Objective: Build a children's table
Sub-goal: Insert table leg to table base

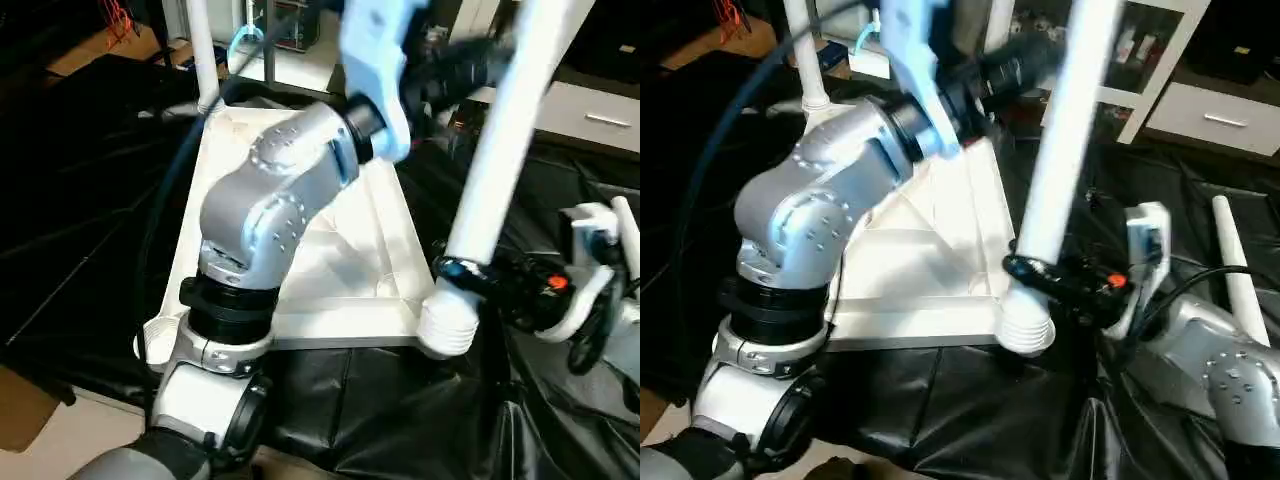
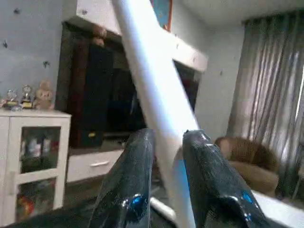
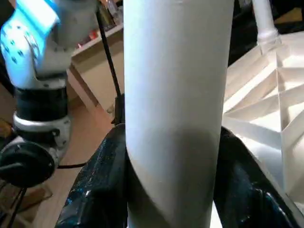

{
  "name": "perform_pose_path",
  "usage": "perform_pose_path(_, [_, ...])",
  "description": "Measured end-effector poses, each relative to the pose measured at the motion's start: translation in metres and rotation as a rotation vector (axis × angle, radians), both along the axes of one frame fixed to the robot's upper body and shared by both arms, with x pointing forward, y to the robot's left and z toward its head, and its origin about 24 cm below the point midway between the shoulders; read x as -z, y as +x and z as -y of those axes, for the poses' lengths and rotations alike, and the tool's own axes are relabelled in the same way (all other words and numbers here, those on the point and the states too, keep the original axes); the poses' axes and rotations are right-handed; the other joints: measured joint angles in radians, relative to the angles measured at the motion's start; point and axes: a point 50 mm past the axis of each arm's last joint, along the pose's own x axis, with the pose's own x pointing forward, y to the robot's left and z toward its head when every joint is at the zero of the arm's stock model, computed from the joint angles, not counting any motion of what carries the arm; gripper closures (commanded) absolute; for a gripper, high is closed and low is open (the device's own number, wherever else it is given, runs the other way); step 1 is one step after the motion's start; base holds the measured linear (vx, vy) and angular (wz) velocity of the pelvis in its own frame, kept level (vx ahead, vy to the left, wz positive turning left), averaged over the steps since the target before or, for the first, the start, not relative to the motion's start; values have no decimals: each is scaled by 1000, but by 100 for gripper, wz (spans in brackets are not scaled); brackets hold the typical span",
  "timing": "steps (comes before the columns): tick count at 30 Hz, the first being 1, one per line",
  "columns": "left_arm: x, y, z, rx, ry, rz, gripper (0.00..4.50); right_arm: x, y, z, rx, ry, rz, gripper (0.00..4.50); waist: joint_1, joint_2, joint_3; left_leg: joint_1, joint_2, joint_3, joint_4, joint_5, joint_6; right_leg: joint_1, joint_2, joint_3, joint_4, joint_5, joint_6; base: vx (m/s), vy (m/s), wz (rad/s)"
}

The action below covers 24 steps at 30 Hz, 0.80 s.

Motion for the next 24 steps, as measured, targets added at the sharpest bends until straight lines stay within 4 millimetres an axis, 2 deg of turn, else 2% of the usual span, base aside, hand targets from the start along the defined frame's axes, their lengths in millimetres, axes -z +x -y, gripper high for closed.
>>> perform_pose_path(6, [-10, 8, -20, -113, -103, 11, 328, 1, 4, 2, 68, -40, 39, 266, -1, 1, 1, 0, 0, 0, 0, 0, 0, 0, 0, 0, 0, 0, 0, 0, 0, 0])
perform_pose_path(9, [-17, 14, -46, -146, -78, 71, 328, 1, 9, 7, 140, -72, 73, 266, -4, 2, 1, 0, 0, -1, 0, 0, 0, 0, 1, 0, 0, 0, 0, 0, 0, 0])
perform_pose_path(10, [-15, 14, -62, -134, -20, 101, 328, 0, 12, 7, 166, -79, 88, 266, -12, 3, 0, 1, 0, -1, -1, 0, 0, 0, 1, 1, 0, 0, 0, 0, 0, 0])
perform_pose_path(11, [-5, 15, -89, -153, 55, 105, 328, 1, 14, 13, 209, -85, 98, 266, -21, 6, -1, 3, 0, -1, -3, 0, -1, 0, 2, 1, 0, 0, 0, 0, 0, 0])
perform_pose_path(12, [6, 16, -106, -168, 105, 82, 328, 1, 15, 19, 244, -86, 98, 266, -24, 6, 0, 3, 0, -1, -4, 1, -1, -1, 2, 0, 0, 0, 1, 0, 0, 0])
perform_pose_path(13, [26, 14, -127, -191, 210, 54, 328, 2, 15, 25, 273, -83, 93, 266, -28, 6, 0, 3, 1, -1, -5, 1, -2, -1, 2, 0, -1, 0, 1, 0, 0, 0])
perform_pose_path(14, [44, 11, -136, -198, 304, 20, 328, 3, 15, 28, 289, -82, 89, 266, -28, 5, 1, 2, 1, -2, -6, 1, -2, -1, 2, -1, -2, 0, 1, 0, 0, 0])
perform_pose_path(16, [77, 7, -137, -164, 441, -53, 328, 5, 15, 32, 310, -87, 93, 266, -20, 4, 1, -3, 1, -2, -5, 1, -2, -3, 2, -2, -3, 0, 1, 0, 0, 0])
perform_pose_path(19, [126, -13, -117, -27, 670, -68, 328, 5, 17, 31, 337, -97, 132, 266, -6, 4, 2, -6, -1, -1, -2, 0, 0, -4, 0, 0, -3, 0, 1, 0, 0, 0])
perform_pose_path(22, [151, -30, -101, 99, 742, -78, 328, 4, 18, 32, 344, -96, 142, 266, -5, 3, 2, -6, -1, -1, -1, 0, -1, -5, 0, 0, -2, 1, 1, 0, 0, 0])
perform_pose_path(24, [156, -38, -92, 147, 754, -47, 328, 5, 18, 33, 346, -97, 144, 266, -6, 3, 2, -4, -1, -1, -2, -1, -5, -5, 0, 1, 0, 1, 1, 0, 0, 0])
